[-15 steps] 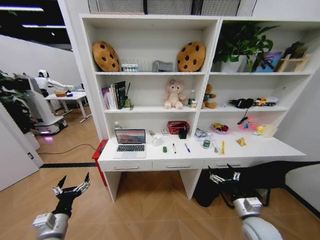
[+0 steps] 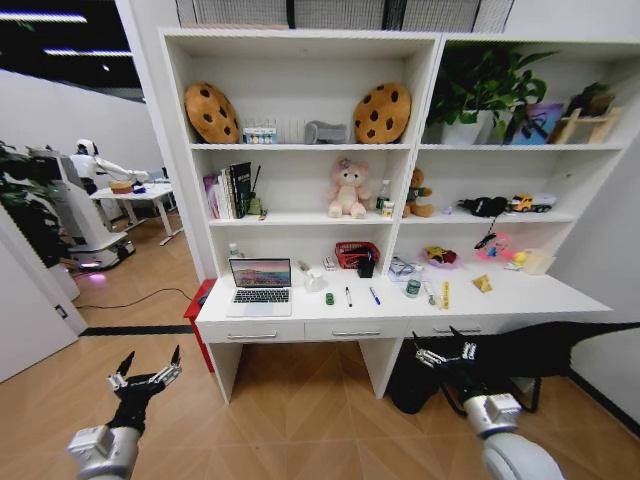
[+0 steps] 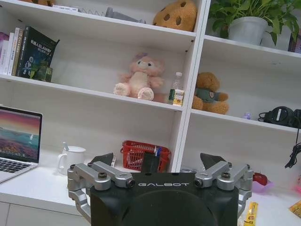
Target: Organize the objects on the table.
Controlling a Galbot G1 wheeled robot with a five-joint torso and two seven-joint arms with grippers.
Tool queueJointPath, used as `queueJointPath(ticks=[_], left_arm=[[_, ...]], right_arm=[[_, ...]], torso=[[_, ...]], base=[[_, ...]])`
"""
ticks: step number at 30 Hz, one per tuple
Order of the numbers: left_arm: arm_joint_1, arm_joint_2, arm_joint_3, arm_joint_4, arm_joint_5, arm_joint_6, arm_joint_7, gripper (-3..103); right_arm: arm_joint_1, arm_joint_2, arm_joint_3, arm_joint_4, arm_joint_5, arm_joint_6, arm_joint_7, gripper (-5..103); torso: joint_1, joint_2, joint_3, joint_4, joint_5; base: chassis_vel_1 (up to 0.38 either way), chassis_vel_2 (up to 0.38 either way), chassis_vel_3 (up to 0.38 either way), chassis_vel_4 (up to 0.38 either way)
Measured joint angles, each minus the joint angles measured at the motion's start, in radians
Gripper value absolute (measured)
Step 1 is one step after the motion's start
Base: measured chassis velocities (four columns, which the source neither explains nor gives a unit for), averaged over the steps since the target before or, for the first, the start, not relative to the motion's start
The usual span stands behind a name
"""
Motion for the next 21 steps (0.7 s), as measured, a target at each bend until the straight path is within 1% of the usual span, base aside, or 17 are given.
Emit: queueJointPath(ticks=[18, 21], left_arm=[[0.004, -0.001, 0.002, 0.001, 0.010, -0.002, 0.002, 100], [0.004, -0.003, 0.004, 0.001, 0.011, -0.002, 0.002, 100]], right_arm=[[0.005, 0.005, -0.004, -0.004, 0.010, 0.001, -0.002, 100], [0.006, 0.005, -0.005, -0.006, 0.011, 0.002, -0.002, 100]], torso=[[0.000, 0.000, 0.000, 0.0000, 0.0000], [0.000, 0.000, 0.000, 0.0000, 0.0000]], base=[[0.000, 0.000, 0.000, 0.000], [-0.062, 0.039, 0.058, -0.070]])
